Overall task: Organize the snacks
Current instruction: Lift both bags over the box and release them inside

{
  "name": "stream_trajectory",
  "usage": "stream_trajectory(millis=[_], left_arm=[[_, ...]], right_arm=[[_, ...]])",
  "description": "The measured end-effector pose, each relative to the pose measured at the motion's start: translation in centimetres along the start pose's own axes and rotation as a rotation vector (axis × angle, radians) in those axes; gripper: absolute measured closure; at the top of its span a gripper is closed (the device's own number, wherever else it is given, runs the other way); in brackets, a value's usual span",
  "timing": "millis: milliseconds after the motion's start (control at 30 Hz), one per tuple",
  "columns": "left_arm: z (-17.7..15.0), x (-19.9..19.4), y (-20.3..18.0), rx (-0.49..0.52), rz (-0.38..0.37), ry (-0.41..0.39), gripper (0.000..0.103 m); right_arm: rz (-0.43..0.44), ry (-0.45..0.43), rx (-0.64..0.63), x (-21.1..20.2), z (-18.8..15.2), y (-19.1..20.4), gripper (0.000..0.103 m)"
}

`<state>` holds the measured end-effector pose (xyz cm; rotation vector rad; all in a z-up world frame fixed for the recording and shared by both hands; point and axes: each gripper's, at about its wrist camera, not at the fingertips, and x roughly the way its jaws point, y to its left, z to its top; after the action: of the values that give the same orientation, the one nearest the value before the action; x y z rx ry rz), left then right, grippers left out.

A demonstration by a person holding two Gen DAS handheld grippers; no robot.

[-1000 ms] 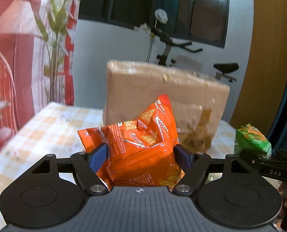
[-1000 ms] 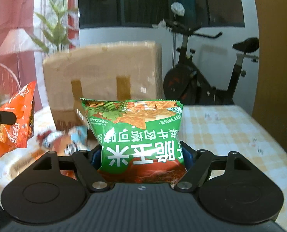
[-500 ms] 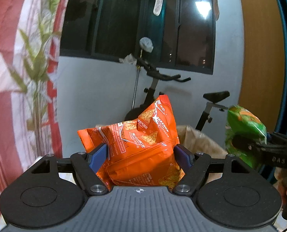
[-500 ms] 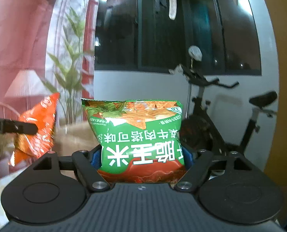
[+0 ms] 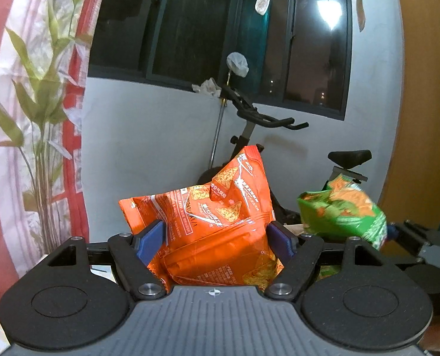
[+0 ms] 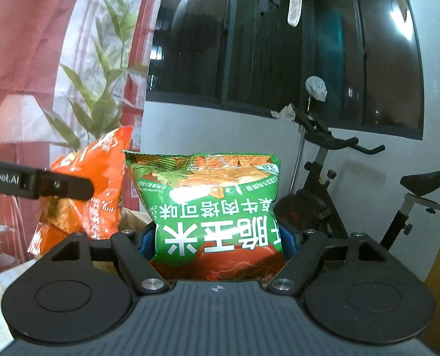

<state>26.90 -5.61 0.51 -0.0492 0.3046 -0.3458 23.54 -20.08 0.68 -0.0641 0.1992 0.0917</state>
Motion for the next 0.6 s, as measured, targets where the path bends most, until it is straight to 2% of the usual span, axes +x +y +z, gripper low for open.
stream_trajectory(millis=[167,367,433,600], left_arm=[[0.3,2.4,1.0,-0.033,-0.027,0.037,0.024],[0.7,5.5,1.8,-0.042,-0.078,0.076,0.021],[0.7,5.9,1.9,-0.035,-0.074,0.07,0.017],[0.3,5.6,2.8,-0.038,-0.038,0.068,0.017]], right_arm=[[-0.012,0.044,0.042,2.1,-0.5,-0.2,0.025],[-0.034,0.028,0.01,2.0,-0.5,-0.4,0.025],[-0.036,0.029,0.013,1.9,-0.5,-0.6,0.025],[-0.021,0.061,0.026,2.4,-0.6,-0.5,0.025]])
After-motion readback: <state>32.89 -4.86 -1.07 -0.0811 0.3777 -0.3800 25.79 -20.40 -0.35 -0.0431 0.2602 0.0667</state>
